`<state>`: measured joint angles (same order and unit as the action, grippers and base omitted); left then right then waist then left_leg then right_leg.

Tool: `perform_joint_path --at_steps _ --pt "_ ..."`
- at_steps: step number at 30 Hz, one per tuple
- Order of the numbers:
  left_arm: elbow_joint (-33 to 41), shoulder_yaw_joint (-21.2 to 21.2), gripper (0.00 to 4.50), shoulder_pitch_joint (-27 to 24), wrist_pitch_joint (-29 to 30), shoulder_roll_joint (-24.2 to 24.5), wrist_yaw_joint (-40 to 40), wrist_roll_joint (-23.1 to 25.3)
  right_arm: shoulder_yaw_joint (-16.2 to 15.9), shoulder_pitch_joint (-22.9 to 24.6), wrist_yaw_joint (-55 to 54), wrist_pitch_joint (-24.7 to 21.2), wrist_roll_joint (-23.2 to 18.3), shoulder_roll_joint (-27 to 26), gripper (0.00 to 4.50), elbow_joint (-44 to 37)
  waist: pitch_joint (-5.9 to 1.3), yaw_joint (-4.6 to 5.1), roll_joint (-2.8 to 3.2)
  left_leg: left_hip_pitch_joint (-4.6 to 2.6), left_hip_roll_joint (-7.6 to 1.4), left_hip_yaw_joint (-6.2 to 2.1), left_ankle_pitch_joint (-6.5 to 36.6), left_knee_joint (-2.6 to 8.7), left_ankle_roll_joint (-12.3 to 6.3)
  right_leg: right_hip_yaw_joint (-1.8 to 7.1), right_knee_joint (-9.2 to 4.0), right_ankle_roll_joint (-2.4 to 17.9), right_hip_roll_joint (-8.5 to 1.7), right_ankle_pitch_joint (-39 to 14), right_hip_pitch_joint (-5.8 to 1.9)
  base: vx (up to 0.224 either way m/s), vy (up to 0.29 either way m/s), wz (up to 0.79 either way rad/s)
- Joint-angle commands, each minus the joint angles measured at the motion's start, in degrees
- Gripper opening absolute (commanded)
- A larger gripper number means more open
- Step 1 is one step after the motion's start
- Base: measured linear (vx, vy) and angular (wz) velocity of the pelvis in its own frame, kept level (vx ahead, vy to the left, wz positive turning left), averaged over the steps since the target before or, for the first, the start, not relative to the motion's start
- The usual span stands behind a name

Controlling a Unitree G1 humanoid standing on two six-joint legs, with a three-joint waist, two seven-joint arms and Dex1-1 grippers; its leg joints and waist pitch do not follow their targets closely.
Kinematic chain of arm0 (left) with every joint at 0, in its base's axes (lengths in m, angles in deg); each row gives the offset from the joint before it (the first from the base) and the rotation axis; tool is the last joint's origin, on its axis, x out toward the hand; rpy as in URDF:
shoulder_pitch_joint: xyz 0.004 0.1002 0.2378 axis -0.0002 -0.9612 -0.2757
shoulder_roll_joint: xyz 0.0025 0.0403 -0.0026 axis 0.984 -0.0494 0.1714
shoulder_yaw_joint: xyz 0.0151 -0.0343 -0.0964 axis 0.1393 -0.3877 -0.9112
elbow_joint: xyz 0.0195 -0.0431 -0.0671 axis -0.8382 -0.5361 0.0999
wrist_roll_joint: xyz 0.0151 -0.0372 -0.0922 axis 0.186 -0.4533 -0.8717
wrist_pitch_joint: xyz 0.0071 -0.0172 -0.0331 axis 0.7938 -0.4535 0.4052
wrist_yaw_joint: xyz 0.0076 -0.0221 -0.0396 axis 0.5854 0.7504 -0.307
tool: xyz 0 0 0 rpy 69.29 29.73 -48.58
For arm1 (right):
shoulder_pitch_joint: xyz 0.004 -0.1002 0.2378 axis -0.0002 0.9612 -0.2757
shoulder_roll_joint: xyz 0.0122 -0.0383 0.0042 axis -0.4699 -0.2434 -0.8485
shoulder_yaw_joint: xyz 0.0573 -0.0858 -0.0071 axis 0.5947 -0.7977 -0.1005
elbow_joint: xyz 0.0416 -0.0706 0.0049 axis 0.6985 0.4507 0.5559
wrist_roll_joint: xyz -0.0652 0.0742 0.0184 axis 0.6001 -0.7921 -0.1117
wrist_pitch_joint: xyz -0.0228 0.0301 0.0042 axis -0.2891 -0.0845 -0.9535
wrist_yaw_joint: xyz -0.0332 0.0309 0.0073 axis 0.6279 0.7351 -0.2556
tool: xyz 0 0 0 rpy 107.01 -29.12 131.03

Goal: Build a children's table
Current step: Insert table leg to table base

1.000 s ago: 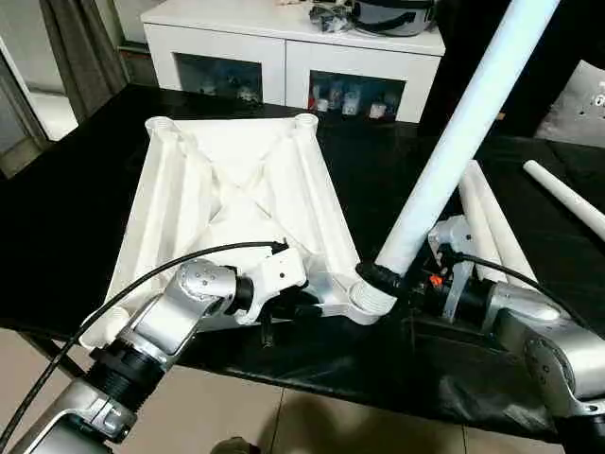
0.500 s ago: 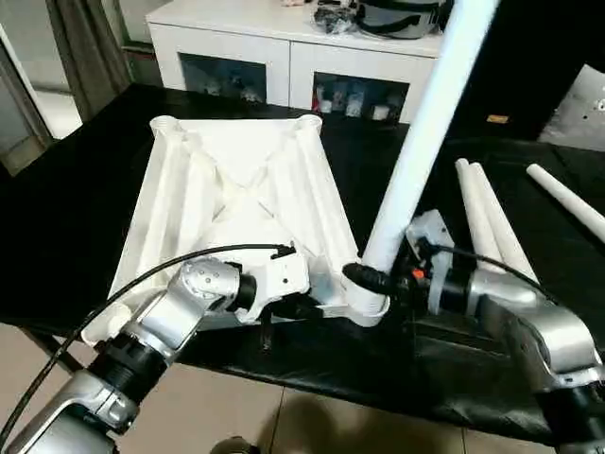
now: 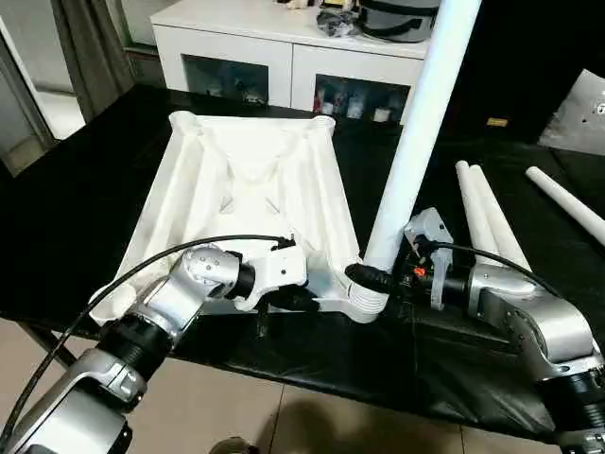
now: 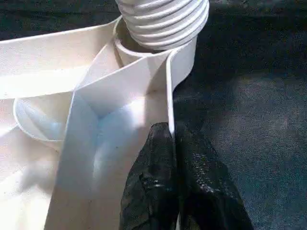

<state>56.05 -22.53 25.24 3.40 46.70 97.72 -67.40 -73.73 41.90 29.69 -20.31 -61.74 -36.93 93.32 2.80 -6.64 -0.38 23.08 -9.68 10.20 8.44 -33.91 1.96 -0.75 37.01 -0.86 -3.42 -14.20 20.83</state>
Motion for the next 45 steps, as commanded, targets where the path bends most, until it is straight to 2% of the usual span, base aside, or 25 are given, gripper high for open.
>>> perform_joint_path --at_steps 1,4,8,10,15,16,17,18,19,20,21,22,23,25,26,27,28,30,33,36,41,44,45 --pt "-0.65 -0.31 0.00 0.44 0.78 0.68 1.52 1.12 0.14 -0.31 -0.61 0.12 0.76 -0.31 1.91 2.23 -3.18 -0.13 -0.28 -2.29 -3.64 -1.42 17.58 4.51 2.01 1.89 -5.40 11.83 -5.29 -10.14 -0.32 0.000 0.000 0.00" --pt "0.25 -0.44 0.00 -0.21 1.41 0.12 2.82 -0.31 0.45 -0.85 -1.06 0.72 0.60 -1.48 1.91 3.57 -3.34 -0.12 -0.25 -2.23 -3.68 -1.41 16.62 4.49 1.97 1.84 -5.17 12.40 -5.21 -8.04 -0.40 0.000 0.000 0.00" --pt "1.06 -0.58 0.00 -0.79 2.20 -0.36 4.04 -1.47 0.97 -1.25 -1.33 1.40 0.70 -2.44 1.91 5.29 -3.49 -0.16 -0.24 -2.07 -3.57 -1.25 14.38 4.26 0.88 1.72 -4.77 13.43 -5.07 -3.37 -0.61 0.000 0.000 0.00" --pt "1.19 -1.08 0.00 -1.14 2.29 -0.75 3.45 -1.26 1.60 -1.15 -1.64 2.19 0.72 -3.04 1.91 7.06 -3.42 -0.17 -0.18 -2.03 -3.63 -1.27 14.39 4.32 0.66 1.71 -4.80 13.44 -5.14 -3.23 -0.68 0.000 0.000 0.00" --pt "0.61 -1.83 0.00 -1.37 2.17 -0.99 1.23 -0.08 3.66 1.34 -1.92 1.79 -1.16 -3.59 1.90 6.34 -3.09 -0.24 -0.30 -2.34 -3.77 -1.37 18.11 4.64 1.50 1.85 -5.41 12.59 -5.34 -9.72 -0.43 0.000 0.000 0.00" --pt "0.76 -2.35 0.00 -1.59 2.59 -1.17 0.80 -0.55 5.21 2.35 -3.02 1.97 -2.18 -4.49 1.90 6.39 -3.11 -0.25 -0.17 -2.40 -3.80 -1.42 18.55 4.67 1.83 1.88 -5.48 12.38 -5.35 -10.43 -0.35 0.000 0.000 0.00" --pt "0.85 -2.54 0.00 -1.67 2.78 -1.22 0.66 -0.71 5.88 2.72 -3.51 2.08 -2.59 -4.94 1.90 6.43 -3.11 -0.27 -0.21 -2.28 -3.80 -1.44 18.38 4.74 1.84 1.93 -5.48 12.25 -5.35 -10.15 -0.31 0.000 0.000 0.00" --pt "1.04 -2.88 0.00 -1.84 3.27 -1.37 0.03 -0.89 7.26 3.70 -4.18 2.63 -3.51 -5.98 1.90 6.53 -3.18 -0.31 0.06 -2.26 -3.76 -1.49 18.33 4.72 1.91 1.92 -5.38 12.23 -5.33 -9.77 -0.34 0.000 0.000 0.00" --pt "1.04 -2.88 0.00 -1.84 3.27 -1.37 0.03 -0.89 7.26 3.70 -4.18 2.63 -3.51 -5.98 1.90 6.53 -3.19 -0.26 -0.08 -2.22 -3.80 -1.47 18.44 4.80 1.91 1.91 -5.38 12.30 -5.29 -9.12 -0.29 0.000 0.000 0.00" --pt "1.29 -3.54 0.00 -2.15 3.86 -1.68 -1.10 -0.91 8.65 5.50 -5.19 4.16 -4.21 -7.42 1.90 6.70 -3.20 -0.26 0.13 -2.28 -3.79 -1.48 18.98 4.86 2.11 1.87 -5.42 12.34 -5.28 -9.02 -0.24 0.000 0.000 0.00" --pt "1.39 -3.88 0.00 -2.31 4.12 -1.88 -1.50 -0.99 9.03 6.22 -5.58 4.89 -4.34 -7.95 1.90 6.85 -3.14 -0.23 0.06 -2.29 -3.81 -1.46 19.31 4.85 2.15 1.91 -5.44 12.39 -5.29 -9.11 -0.15 0.000 0.000 0.00" --pt "1.45 -4.12 0.00 -2.42 4.28 -2.02 -1.73 -1.04 9.23 6.68 -5.86 5.38 -4.39 -8.27 1.90 6.98 -3.11 -0.26 0.30 -2.32 -3.81 -1.55 20.16 4.92 2.41 1.91 -5.55 12.33 -5.35 -9.85 -0.10 0.000 0.000 0.00" --pt "1.55 -4.26 0.00 -2.51 4.40 -2.11 -1.85 -1.09 9.38 7.03 -6.09 5.92 -4.26 -8.52 1.90 7.16 -3.05 -0.20 0.13 -2.33 -3.77 -1.56 20.53 4.98 2.51 1.89 -5.59 12.22 -5.26 -10.48 -0.12 0.000 0.000 0.00" --pt "2.06 -4.58 0.00 -2.91 4.76 -2.32 -2.08 -1.32 9.84 8.33 -7.07 8.13 -3.39 -9.51 1.90 7.84 -2.89 -0.25 0.68 -2.40 -3.78 -1.70 22.44 5.04 3.09 2.02 -5.84 11.76 -5.51 -13.18 0.13 0.000 0.000 0.00" --pt "2.06 -4.58 0.00 -2.91 4.76 -2.32 -2.08 -1.32 9.84 8.33 -7.07 8.13 -3.39 -9.51 1.90 7.84 -2.79 -0.11 0.43 -2.48 -3.77 -1.76 23.78 5.18 3.41 2.04 -6.04 11.37 -5.46 -15.17 0.22 0.000 0.000 0.00" --pt "2.21 -4.72 0.00 -3.05 5.04 -2.58 -2.52 -1.38 9.55 9.09 -8.31 10.81 -1.67 -9.57 1.90 8.31 -2.77 -0.10 0.40 -2.53 -3.75 -1.81 24.14 5.21 3.51 2.03 -6.09 11.21 -5.45 -16.04 0.23 0.000 0.000 0.00" --pt "2.33 -4.84 0.00 -3.18 5.22 -2.73 -2.87 -1.40 8.87 9.70 -9.22 13.43 0.47 -9.40 1.90 8.53 -2.75 -0.19 0.71 -2.58 -3.91 -1.86 24.83 5.21 4.05 2.12 -6.20 10.73 -5.64 -17.20 0.50 0.000 0.000 0.00" --pt "2.46 -4.99 0.00 -3.35 5.59 -3.12 -3.72 -1.25 8.98 10.55 -9.99 16.16 1.77 -9.90 1.89 8.43 -2.63 -0.08 0.51 -2.65 -3.82 -1.96 25.95 5.32 4.21 2.17 -6.47 10.10 -5.60 -18.66 0.55 0.000 0.000 0.00" --pt "2.93 -5.03 0.00 -3.68 5.96 -3.31 -3.95 -1.08 8.84 11.12 -9.49 17.87 2.30 -10.00 1.89 7.93 -2.76 0.01 0.54 -2.56 -3.87 -2.02 25.55 5.49 3.75 2.15 -6.35 10.07 -5.40 -17.02 0.45 0.000 0.000 0.00" --pt "3.67 -4.53 0.00 -4.21 6.45 -3.02 -3.46 -0.51 6.74 11.87 -7.79 20.04 4.43 -8.74 1.89 8.33 -2.82 -0.01 0.56 -2.43 -3.82 -1.86 23.97 5.51 2.95 2.14 -6.27 10.31 -5.25 -14.25 0.35 0.000 0.000 0.00" --pt "3.42 -2.90 0.00 -3.96 5.69 -1.61 -2.05 1.66 4.14 11.14 -6.16 19.96 5.85 -7.35 1.89 9.49 -2.98 0.06 0.48 -2.17 -3.74 -1.70 20.83 5.48 1.63 1.97 -6.05 10.83 -5.05 -9.93 -0.13 0.000 0.000 0.00" --pt "2.45 -1.67 0.00 -2.83 4.38 -0.48 -0.65 3.30 1.53 9.50 -3.03 16.90 6.51 -5.10 1.89 9.05 -2.95 0.13 0.42 -2.22 -3.79 -1.73 20.70 5.52 1.48 1.94 -6.07 10.88 -5.05 -9.61 -0.29 0.000 0.000 0.00" --pt "2.45 -1.67 0.00 -2.83 4.38 -0.48 -0.65 3.30 1.53 9.50 -3.03 16.90 6.51 -5.10 1.89 9.05 -2.96 0.12 0.47 -2.28 -3.79 -1.72 20.76 5.54 1.47 1.94 -6.08 10.91 -4.99 -9.56 -0.26 0.000 0.000 0.00"
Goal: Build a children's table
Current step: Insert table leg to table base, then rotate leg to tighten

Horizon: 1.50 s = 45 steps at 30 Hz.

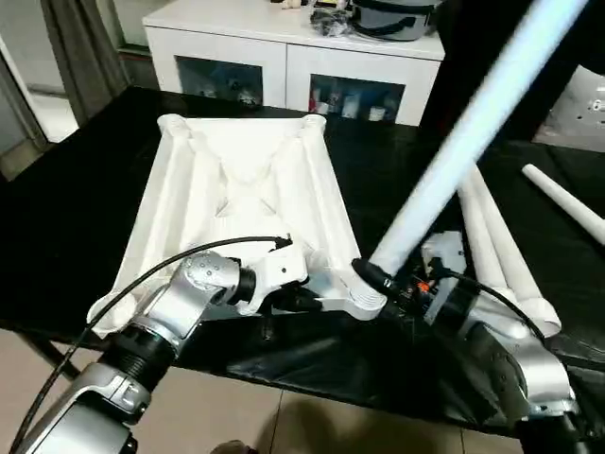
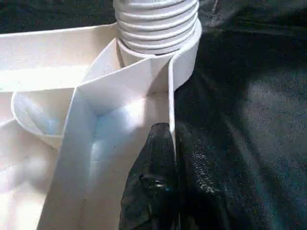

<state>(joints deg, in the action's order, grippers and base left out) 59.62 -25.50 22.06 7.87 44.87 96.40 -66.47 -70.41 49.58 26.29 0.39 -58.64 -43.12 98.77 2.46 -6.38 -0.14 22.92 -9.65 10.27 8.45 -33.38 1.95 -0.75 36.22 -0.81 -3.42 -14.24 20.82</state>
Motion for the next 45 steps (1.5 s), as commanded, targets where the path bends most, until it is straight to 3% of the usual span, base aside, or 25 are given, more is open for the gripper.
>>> perform_joint_path --at_steps 1,8,11,20,24,28,30,32,34,35,36,37,45 --pt "-1.52 1.58 0.00 0.77 -0.44 1.59 1.06 2.77 -2.53 1.37 1.44 -4.56 3.58 1.81 1.89 3.36 -2.67 -0.12 0.23 -2.15 -3.77 -1.76 20.80 4.94 1.52 1.97 -5.26 11.01 -5.00 -9.16 -0.22 0.000 0.000 0.00" --pt "-6.09 2.78 0.00 5.06 -3.55 2.57 3.02 5.17 -7.38 -2.14 7.83 -6.73 5.65 5.79 1.89 4.90 -3.03 -0.42 -0.04 -2.28 -3.87 -1.72 19.37 4.80 1.45 1.81 -4.94 12.07 -5.07 -4.38 -0.58 0.000 0.000 0.00" --pt "-7.25 2.58 0.00 6.20 -3.86 2.61 4.14 4.96 -7.99 -2.80 9.38 -7.81 5.13 5.99 1.89 5.57 -2.95 -0.48 -0.26 -2.25 -3.83 -1.68 19.36 4.79 1.24 1.77 -4.99 12.54 -5.18 -5.39 -0.64 0.000 0.000 0.00" --pt "-11.26 1.76 0.00 8.08 -4.66 2.53 4.23 4.70 -6.94 -3.97 8.88 -8.80 3.49 4.19 1.89 6.65 -2.91 -0.59 -0.11 -2.38 -3.99 -1.70 20.55 4.93 1.78 1.78 -5.01 13.17 -5.30 -6.06 -0.51 0.000 0.000 0.00" --pt "-8.93 0.18 0.00 5.90 -1.16 1.98 3.57 2.66 -5.83 -2.93 3.65 -9.11 4.99 2.86 1.89 5.03 -2.64 -0.44 0.08 -2.51 -3.99 -1.84 23.21 5.30 2.91 1.83 -5.25 12.75 -5.27 -9.40 -0.25 0.000 0.000 0.00" --pt "-0.24 -2.35 0.00 -0.30 7.74 -0.42 -2.36 0.02 -3.94 -1.11 -7.30 -14.11 6.71 -0.42 1.89 0.98 -2.02 -0.01 0.14 -3.23 -4.07 -2.39 30.34 5.75 5.06 2.26 -6.23 10.49 -5.73 -22.09 0.49 0.000 0.000 0.00" --pt "4.14 -2.94 0.00 -2.56 11.73 -1.94 -5.42 -0.24 -2.87 -1.13 -12.76 -16.79 7.82 -2.45 1.89 0.26 -1.91 0.37 0.15 -2.69 -3.86 -2.78 31.17 6.11 5.56 2.06 -6.41 9.13 -5.65 -25.32 0.35 0.000 0.000 0.00" --pt "11.91 -3.13 0.00 -5.26 18.90 -5.89 -11.02 0.47 -0.28 -3.18 -22.68 -19.69 9.90 -6.74 1.89 2.06 -2.11 1.15 0.14 -2.62 -3.81 -3.06 31.87 6.26 6.73 1.84 -6.28 8.34 -5.51 -25.59 0.49 0.000 0.000 0.00" --pt "13.90 -2.93 0.00 -5.79 20.64 -7.02 -12.18 0.74 0.24 -3.80 -24.97 -20.24 10.46 -7.72 1.89 2.57 -2.07 1.61 0.17 -2.55 -3.59 -3.02 31.79 6.12 6.52 1.84 -6.54 7.80 -5.37 -25.16 0.71 0.000 0.000 0.00" --pt "15.86 -2.34 0.00 -6.10 22.30 -8.39 -13.02 1.10 0.89 -4.54 -26.90 -20.85 10.34 -8.98 1.89 3.24 -2.07 1.71 -0.11 -2.72 -3.57 -2.82 31.81 6.10 6.28 1.94 -6.76 7.39 -5.21 -24.73 0.92 0.000 0.000 0.00" --pt "17.14 -1.98 0.00 -6.26 23.52 -9.24 -13.45 1.47 1.24 -4.93 -28.21 -21.45 10.10 -9.79 1.89 3.48 -2.05 1.71 0.09 -2.80 -3.57 -2.84 31.88 6.04 6.26 1.97 -6.76 7.45 -5.22 -24.36 1.04 0.000 0.000 0.00" --pt "17.88 -1.79 0.00 -6.34 24.27 -9.71 -13.67 1.70 1.44 -5.12 -28.92 -21.83 9.89 -10.27 1.89 3.56 -2.02 1.62 -0.29 -2.97 -3.50 -2.69 31.64 5.89 5.82 2.06 -6.91 7.24 -5.19 -24.41 1.26 0.000 0.000 0.00" --pt "20.45 -0.59 0.00 -6.78 27.18 -7.69 -16.07 4.60 0.25 -5.94 -32.15 -24.06 12.23 -11.56 1.89 3.50 -2.19 1.76 -0.14 -2.71 -3.49 -2.48 29.41 6.26 5.70 2.02 -6.82 6.34 -4.69 -19.24 0.97 0.000 0.000 0.00"
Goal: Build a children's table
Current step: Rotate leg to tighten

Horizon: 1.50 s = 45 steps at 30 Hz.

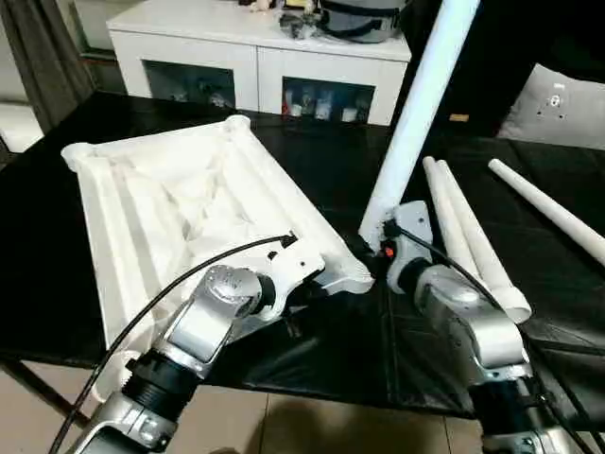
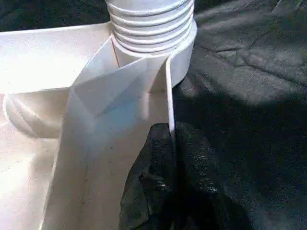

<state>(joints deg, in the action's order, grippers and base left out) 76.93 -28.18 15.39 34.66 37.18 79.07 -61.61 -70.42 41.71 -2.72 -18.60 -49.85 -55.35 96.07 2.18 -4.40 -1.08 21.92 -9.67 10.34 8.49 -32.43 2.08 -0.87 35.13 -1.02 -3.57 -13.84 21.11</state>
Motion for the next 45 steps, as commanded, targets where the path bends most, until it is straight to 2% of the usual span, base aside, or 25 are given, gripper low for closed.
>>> perform_joint_path --at_steps 1,2,3,7,9,10,11,15,16,17,18,19,20,22,23,26,29,31,33,38,41,43,45 --pt "3.14 2.09 0.00 -0.10 0.38 0.00 1.26 -0.26 0.26 1.93 -3.15 -5.06 3.44 0.67 1.89 6.21 -1.91 -0.22 0.78 -1.79 -3.49 -2.43 29.09 5.29 5.53 2.17 -5.76 6.66 -4.46 -18.76 0.75 0.000 0.000 0.00" --pt "3.07 2.11 0.00 -0.04 0.18 0.03 0.82 -0.05 0.32 1.84 -3.21 -4.51 3.61 0.84 1.89 6.54 -1.84 -0.26 0.71 -1.86 -3.44 -2.32 29.02 5.23 5.42 2.24 -5.87 6.67 -4.44 -18.69 0.83 0.000 0.000 0.00" --pt "3.39 2.20 0.00 -0.07 0.57 0.02 0.54 0.05 0.34 1.78 -3.47 -4.41 3.65 0.83 2.45 6.63 -1.82 -0.31 0.74 -1.93 -3.44 -2.29 29.09 5.19 5.44 2.28 -5.90 6.71 -4.49 -18.86 0.86 0.000 0.000 0.00" --pt "3.29 1.82 0.00 0.08 -0.38 -0.15 -0.05 0.59 1.08 2.01 -3.56 -2.94 2.79 0.86 2.77 6.25 -2.04 -0.56 0.95 -1.90 -3.48 -2.17 27.30 5.08 5.48 2.32 -5.70 7.11 -4.37 -15.89 0.68 0.000 0.000 0.00" --pt "2.91 1.74 0.00 0.25 -1.82 0.47 0.14 0.76 0.83 2.60 -2.29 -1.83 2.62 1.57 3.03 5.09 -2.25 -0.83 0.83 -1.42 -3.47 -2.03 23.27 5.09 4.81 2.20 -5.10 7.58 -4.20 -10.20 -0.01 0.000 0.000 0.00" --pt "2.81 1.73 0.00 0.29 -2.14 0.63 0.17 0.76 0.75 2.76 -1.93 -1.56 2.56 1.77 3.03 4.78 -2.28 -0.98 0.98 -1.42 -3.47 -2.00 22.29 5.04 4.60 2.16 -5.05 7.66 -4.18 -8.90 -0.04 0.000 0.000 0.00" --pt "2.52 1.68 0.00 0.38 -2.77 0.97 0.31 0.66 0.70 3.24 -0.87 -0.98 2.18 2.24 3.13 3.86 -2.47 -1.10 0.87 -1.23 -3.47 -1.86 20.01 4.80 4.04 2.15 -4.84 7.71 -4.25 -6.00 -0.44 0.000 0.000 0.00" --pt "1.44 1.62 0.00 0.46 -5.26 2.30 1.22 0.46 0.92 5.32 3.03 0.54 0.53 3.87 3.47 0.22 -2.67 -1.77 0.82 -1.13 -3.42 -1.57 15.39 4.29 2.29 2.04 -4.40 8.45 -4.21 -0.11 -0.93 0.000 0.000 0.00" --pt "0.92 1.79 0.00 0.50 -6.67 3.05 1.97 0.50 1.03 6.18 4.90 1.17 -0.28 4.79 3.51 -1.07 -2.82 -2.05 0.90 -1.07 -3.42 -1.53 13.63 4.09 1.85 1.98 -4.15 8.67 -4.13 2.41 -1.05 0.000 0.000 0.00" --pt "0.06 1.98 0.00 0.55 -8.42 4.23 3.48 0.38 1.05 7.81 10.26 4.12 -1.86 7.38 3.58 -2.83 -3.05 -2.45 0.84 -1.09 -3.44 -1.46 12.03 3.80 1.36 1.91 -3.85 8.80 -4.09 5.38 -1.20 0.000 0.000 0.00" --pt "0.06 1.98 0.00 0.55 -8.42 4.23 3.48 0.38 1.05 7.81 10.26 4.12 -1.86 7.38 3.58 -2.83 -3.13 -2.61 0.80 -1.03 -3.46 -1.47 11.29 3.66 0.94 1.86 -3.69 8.80 -4.08 7.09 -1.30 0.000 0.000 0.00" --pt "-0.55 2.14 0.00 0.57 -10.07 4.95 4.54 0.23 1.42 8.72 13.94 5.72 -3.15 9.18 3.74 -3.58 -3.06 -2.71 1.01 -0.86 -3.37 -1.46 10.54 3.55 0.25 1.74 -3.47 9.09 -3.97 9.09 -1.26 0.000 0.000 0.00" --pt "-1.38 2.45 0.00 0.57 -12.37 5.90 5.99 -0.06 1.88 9.77 18.51 7.52 -4.43 11.83 3.85 -4.27 -3.16 -2.93 0.95 -0.83 -3.47 -1.49 10.63 3.38 -0.20 1.64 -3.44 9.08 -4.01 9.63 -1.41 0.000 0.000 0.00" --pt "-1.71 2.69 0.00 0.54 -13.42 6.33 6.70 -0.13 2.02 10.13 20.22 8.10 -4.71 13.02 3.91 -4.44 -2.96 -2.93 0.92 -0.72 -3.45 -1.45 11.09 3.45 -0.68 1.55 -3.40 9.59 -3.96 8.75 -1.33 0.000 0.000 0.00" --pt "-2.09 3.21 0.00 0.51 -14.83 7.00 7.80 -0.06 2.44 10.44 22.22 8.54 -5.32 14.23 4.12 -4.62 -2.90 -2.87 1.20 -0.85 -3.49 -1.50 12.65 3.54 -0.52 1.54 -3.69 9.87 -4.03 6.15 -1.25 0.000 0.000 0.00" --pt "-3.84 4.56 0.00 0.71 -18.28 8.65 11.21 -0.22 3.97 11.01 28.78 8.81 -8.12 18.11 4.36 -5.34 -2.70 -3.03 1.14 -1.14 -3.68 -1.47 15.48 3.66 -0.41 1.68 -4.14 10.67 -4.29 0.13 -1.12 0.000 0.000 0.00" --pt "-6.31 5.07 0.00 1.48 -21.69 9.25 13.54 -0.60 4.23 10.96 34.10 8.97 -10.37 21.05 4.43 -5.32 -2.64 -3.29 1.09 -1.20 -3.77 -1.42 16.27 3.68 -0.31 1.74 -4.25 11.15 -4.40 -2.33 -1.04 0.000 0.000 0.00" --pt "-7.78 5.23 0.00 1.94 -23.84 9.52 14.68 -0.69 3.58 10.97 36.85 9.03 -11.01 22.61 4.43 -5.35 -2.71 -3.64 1.14 -1.44 -3.85 -1.39 16.65 3.62 -0.31 1.73 -4.31 11.38 -4.48 -2.89 -0.96 0.000 0.000 0.00" --pt "-9.34 5.25 0.00 2.38 -26.42 9.78 17.02 -1.45 2.21 10.72 40.11 9.45 -10.88 23.95 4.43 -5.01 -2.75 -3.88 1.09 -1.38 -3.85 -1.39 16.15 3.56 -0.39 1.72 -4.18 11.67 -4.52 -2.18 -1.05 0.000 0.000 0.00" --pt "-9.68 5.85 0.00 2.59 -28.44 10.26 21.23 -2.93 0.19 9.42 43.59 10.67 -10.59 23.36 4.43 -2.57 -3.01 -4.14 1.16 -1.45 -3.88 -1.39 14.66 3.41 -0.72 1.54 -3.66 13.26 -4.62 0.40 -1.14 0.000 0.000 0.00" --pt "-10.33 6.46 0.00 2.92 -29.41 10.35 22.50 -2.81 -0.91 8.24 43.91 11.45 -9.76 22.60 4.43 -0.52 -2.98 -4.02 1.12 -1.40 -3.79 -1.32 14.72 3.38 -0.85 1.51 -3.67 13.75 -4.62 0.23 -1.09 0.000 0.000 0.00" --pt "-11.21 6.71 0.00 3.22 -30.28 10.26 23.47 -2.54 -1.52 6.84 44.11 11.87 -9.50 21.53 4.07 1.44 -2.98 -4.18 1.09 -1.49 -3.85 -1.27 14.80 3.36 -0.73 1.53 -3.64 13.94 -4.65 -0.20 -1.05 0.000 0.000 0.00" --pt "-11.44 6.69 0.00 3.28 -30.55 10.21 23.63 -2.51 -1.55 6.61 44.29 11.85 -9.52 21.32 4.05 1.78 -3.06 -4.32 1.06 -1.62 -3.88 -1.25 14.83 3.33 -0.52 1.51 -3.57 14.03 -4.64 -0.45 -1.08 0.000 0.000 0.00"
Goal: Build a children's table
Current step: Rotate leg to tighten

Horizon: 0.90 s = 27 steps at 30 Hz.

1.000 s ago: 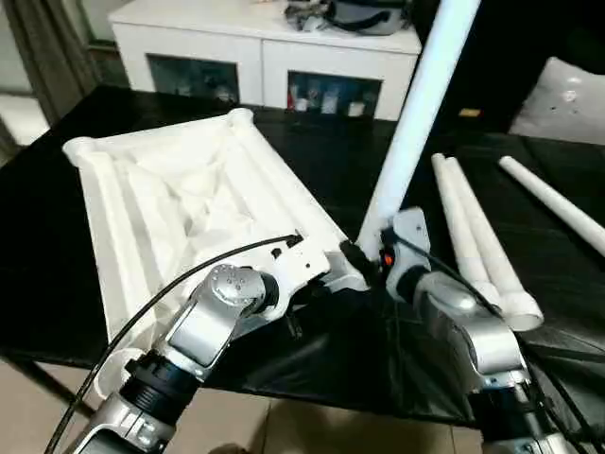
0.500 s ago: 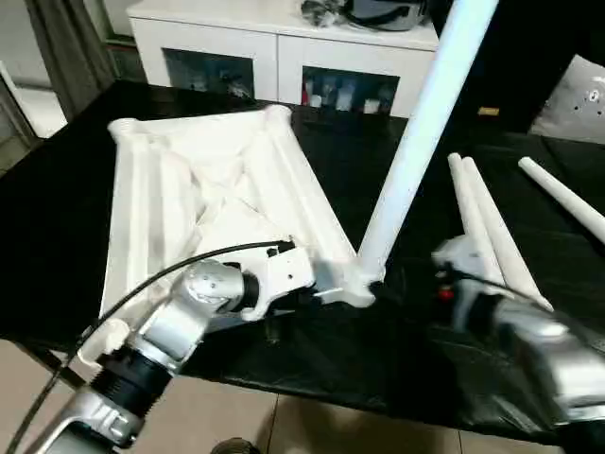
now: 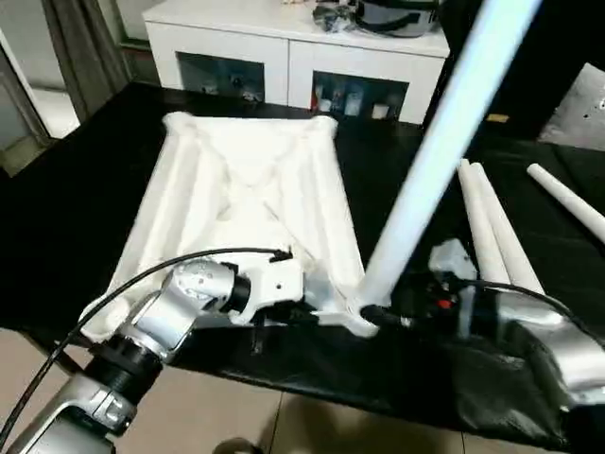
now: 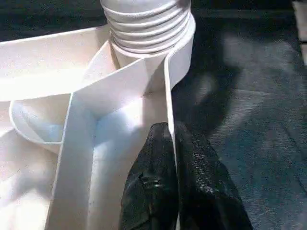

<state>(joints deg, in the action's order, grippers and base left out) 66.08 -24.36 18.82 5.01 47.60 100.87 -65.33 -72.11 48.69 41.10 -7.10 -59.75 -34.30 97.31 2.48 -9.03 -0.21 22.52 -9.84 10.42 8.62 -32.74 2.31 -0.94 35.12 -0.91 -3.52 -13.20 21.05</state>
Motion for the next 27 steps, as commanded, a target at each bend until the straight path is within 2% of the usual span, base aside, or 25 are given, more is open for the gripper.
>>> perform_joint_path --at_steps 1,8,10,11,15,21,27 --pt "-0.71 2.88 0.00 -0.14 -1.05 -0.23 1.88 1.26 0.10 -0.51 0.68 0.31 0.33 0.14 3.82 0.77 -3.36 0.17 0.20 -2.15 -3.74 -1.36 14.27 3.64 -0.85 1.59 -3.47 13.81 -4.70 -0.43 -1.09 0.000 0.000 0.00" --pt "-1.77 2.71 0.00 0.05 -2.02 -0.43 2.30 1.66 -0.62 -0.48 3.34 -0.78 -1.17 -0.09 3.24 1.33 -3.47 -0.36 0.12 -2.08 -3.73 -1.28 13.37 3.44 -1.49 1.54 -3.30 13.79 -4.71 0.61 -1.16 0.000 0.000 0.00" --pt "-1.91 2.66 0.00 0.02 -2.13 -0.48 2.35 1.65 -0.72 -0.30 3.62 -0.87 -1.32 -0.01 3.12 1.26 -3.46 -0.39 0.13 -2.14 -3.76 -1.30 13.55 3.48 -1.36 1.53 -3.32 13.80 -4.71 0.21 -1.11 0.000 0.000 0.00" --pt "-2.00 2.59 0.00 -0.02 -2.17 -0.53 2.33 1.66 -0.75 -0.11 3.73 -0.99 -1.38 0.04 2.88 1.16 -3.50 -0.41 0.11 -2.15 -3.75 -1.30 13.56 3.45 -1.31 1.55 -3.31 13.84 -4.74 0.23 -1.15 0.000 0.000 0.00" --pt "-1.94 2.53 0.00 -0.24 -2.12 -0.50 2.25 1.56 -0.66 0.45 4.09 -1.38 -1.65 -0.04 2.64 1.01 -3.47 -0.46 0.12 -2.11 -3.72 -1.29 13.35 3.44 -1.38 1.55 -3.31 13.84 -4.71 0.04 -1.14 0.000 0.000 0.00" --pt "-1.62 1.91 0.00 -0.85 -1.08 -0.91 2.56 0.47 -0.61 1.84 3.77 -2.60 -2.35 -0.55 2.56 0.48 -3.50 -0.56 0.15 -2.15 -3.70 -1.26 13.50 3.42 -1.34 1.54 -3.28 13.92 -4.67 0.04 -1.16 0.000 0.000 0.00" --pt "-0.42 1.28 0.00 -1.62 1.19 -1.53 2.62 -0.82 -1.41 3.81 -1.28 -4.92 -0.83 -2.67 2.55 0.90 -3.28 -0.37 0.16 -2.18 -3.69 -1.36 15.34 3.77 -0.56 1.60 -3.60 13.64 -4.80 -3.32 -1.04 0.000 0.000 0.00"
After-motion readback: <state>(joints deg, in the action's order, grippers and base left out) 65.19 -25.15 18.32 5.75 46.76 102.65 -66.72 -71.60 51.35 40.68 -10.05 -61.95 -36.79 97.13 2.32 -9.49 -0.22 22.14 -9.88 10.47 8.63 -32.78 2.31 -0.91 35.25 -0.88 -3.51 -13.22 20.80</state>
